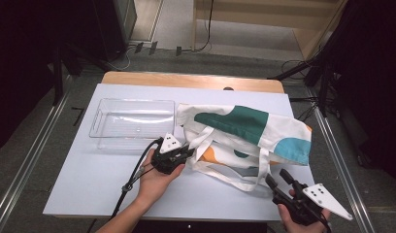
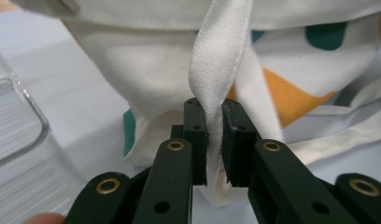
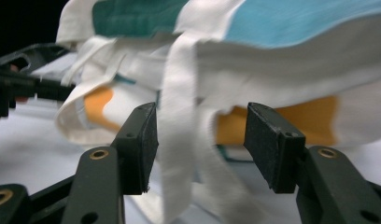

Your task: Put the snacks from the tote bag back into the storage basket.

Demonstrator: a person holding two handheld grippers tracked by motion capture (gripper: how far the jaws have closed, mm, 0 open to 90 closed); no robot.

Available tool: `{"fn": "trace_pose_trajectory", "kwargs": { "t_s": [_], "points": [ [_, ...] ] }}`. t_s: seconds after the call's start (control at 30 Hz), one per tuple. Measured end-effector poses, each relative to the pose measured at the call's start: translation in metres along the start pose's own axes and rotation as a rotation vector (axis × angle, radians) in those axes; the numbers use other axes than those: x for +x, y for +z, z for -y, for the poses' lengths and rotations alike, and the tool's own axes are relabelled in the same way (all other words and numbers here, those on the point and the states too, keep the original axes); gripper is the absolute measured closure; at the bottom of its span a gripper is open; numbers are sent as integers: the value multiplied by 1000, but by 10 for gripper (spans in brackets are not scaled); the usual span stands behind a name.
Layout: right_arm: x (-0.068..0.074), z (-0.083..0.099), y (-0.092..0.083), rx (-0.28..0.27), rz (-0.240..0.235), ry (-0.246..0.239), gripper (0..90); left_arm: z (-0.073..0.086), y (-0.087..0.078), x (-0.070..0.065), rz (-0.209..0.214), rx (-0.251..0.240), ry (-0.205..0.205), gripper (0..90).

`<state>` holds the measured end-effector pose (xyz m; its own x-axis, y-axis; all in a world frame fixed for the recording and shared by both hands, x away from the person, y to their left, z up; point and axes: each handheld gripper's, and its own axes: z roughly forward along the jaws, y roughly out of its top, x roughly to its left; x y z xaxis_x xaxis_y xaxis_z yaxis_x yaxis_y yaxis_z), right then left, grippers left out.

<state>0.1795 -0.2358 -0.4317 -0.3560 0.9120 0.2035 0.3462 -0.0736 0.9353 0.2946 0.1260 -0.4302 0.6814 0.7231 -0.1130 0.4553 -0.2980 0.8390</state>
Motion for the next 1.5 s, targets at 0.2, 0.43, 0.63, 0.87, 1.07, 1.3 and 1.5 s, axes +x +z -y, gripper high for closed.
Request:
{"fn": "trace_pose_trajectory", "kwargs": {
  "t_s": [0.2,0.43,0.63,0.87,1.07,1.3,1.5],
  "points": [
    [13,6,24,74,5,-46,477,-12,-18,-1,71,-71,-20,829],
    [11,-3,37,70,2,-34,750,-29,-31,-17,209,-130,-12,827],
    [14,-24,27,-28,-6,-36,721,-40,-35,-24,240,-165,16,824],
    [3,-35,14,-65,-6,1,706,-44,-41,-17,264,-184,-26,825],
    [0,-43,4,-55,-60,-1,741,-48,-47,-18,319,-202,-48,827],
    [15,-57,19,-60,-73,-63,809,-60,-40,-25,394,-248,-86,825],
    [20,-66,52,32,-56,-81,711,-77,-50,-25,416,-304,-86,821]
  ]
}}
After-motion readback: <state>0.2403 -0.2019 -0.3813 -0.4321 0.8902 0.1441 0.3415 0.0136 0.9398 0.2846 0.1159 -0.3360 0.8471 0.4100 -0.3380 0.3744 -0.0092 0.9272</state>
